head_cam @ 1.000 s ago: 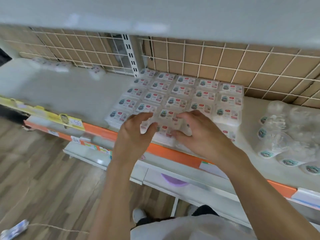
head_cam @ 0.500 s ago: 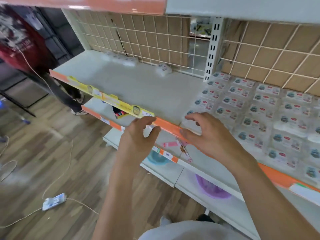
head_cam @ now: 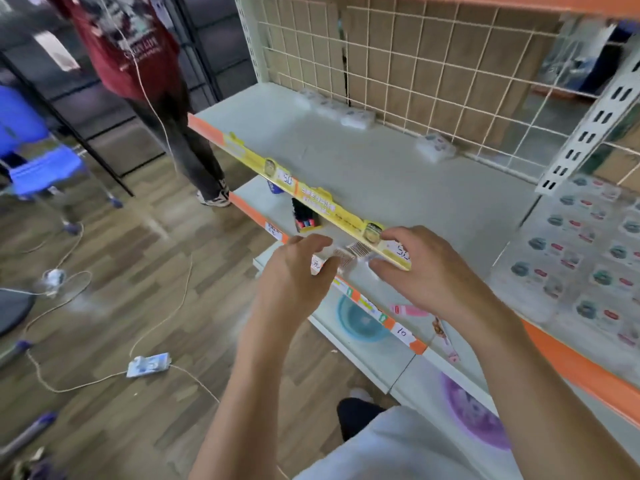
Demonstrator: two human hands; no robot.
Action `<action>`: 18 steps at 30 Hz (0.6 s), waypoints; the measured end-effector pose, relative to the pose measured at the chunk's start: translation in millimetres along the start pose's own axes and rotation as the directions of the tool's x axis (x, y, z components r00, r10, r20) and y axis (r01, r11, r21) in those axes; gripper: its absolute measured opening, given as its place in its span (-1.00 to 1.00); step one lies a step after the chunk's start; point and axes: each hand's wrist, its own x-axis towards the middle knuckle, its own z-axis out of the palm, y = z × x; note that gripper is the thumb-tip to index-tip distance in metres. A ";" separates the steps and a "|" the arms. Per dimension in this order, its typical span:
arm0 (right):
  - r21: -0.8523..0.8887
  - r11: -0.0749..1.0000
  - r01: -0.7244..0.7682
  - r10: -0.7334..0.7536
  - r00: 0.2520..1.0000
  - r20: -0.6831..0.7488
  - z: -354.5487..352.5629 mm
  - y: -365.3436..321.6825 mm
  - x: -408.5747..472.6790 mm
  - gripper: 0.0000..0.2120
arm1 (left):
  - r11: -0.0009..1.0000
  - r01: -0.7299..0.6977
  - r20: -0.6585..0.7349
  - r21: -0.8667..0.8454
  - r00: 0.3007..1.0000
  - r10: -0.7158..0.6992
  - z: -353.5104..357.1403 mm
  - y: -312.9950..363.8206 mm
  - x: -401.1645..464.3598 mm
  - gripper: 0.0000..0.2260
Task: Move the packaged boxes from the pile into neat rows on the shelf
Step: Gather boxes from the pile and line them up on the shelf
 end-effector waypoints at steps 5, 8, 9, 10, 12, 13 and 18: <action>-0.038 0.998 0.045 -0.043 0.998 0.038 13.5 -23.6 56.7 -0.57 | 1.000 0.017 -0.017 0.020 1.000 -0.017 -15.5 -28.2 44.6 -0.69; -0.057 0.997 0.059 -0.056 0.997 0.050 24.5 -33.6 95.9 -0.59 | 1.000 0.012 -0.028 0.028 1.000 -0.011 -23.0 -45.0 80.0 -0.72; -0.066 0.996 0.060 -0.056 0.997 0.055 27.9 -36.8 108.4 -0.59 | 0.999 0.011 -0.028 0.031 1.000 -0.010 -25.6 -50.4 92.3 -0.73; -0.077 0.995 0.059 -0.055 0.997 0.061 30.6 -40.1 121.0 -0.58 | 0.999 0.011 -0.025 0.034 1.000 -0.010 -28.8 -55.0 104.5 -0.73; -0.093 0.994 0.060 -0.053 0.996 0.069 34.6 -45.9 146.6 -0.55 | 0.999 0.009 -0.021 0.042 1.000 -0.008 -34.3 -62.9 129.7 -0.74; -0.100 0.993 0.058 -0.050 0.996 0.074 35.8 -47.8 159.3 -0.54 | 0.999 0.008 -0.023 0.044 1.000 -0.007 -36.3 -66.2 141.9 -0.74; -0.132 0.989 0.059 -0.048 0.995 0.082 36.5 -65.8 220.7 -0.51 | 0.997 -0.011 -0.014 0.072 1.000 0.012 -48.0 -79.6 207.0 -0.71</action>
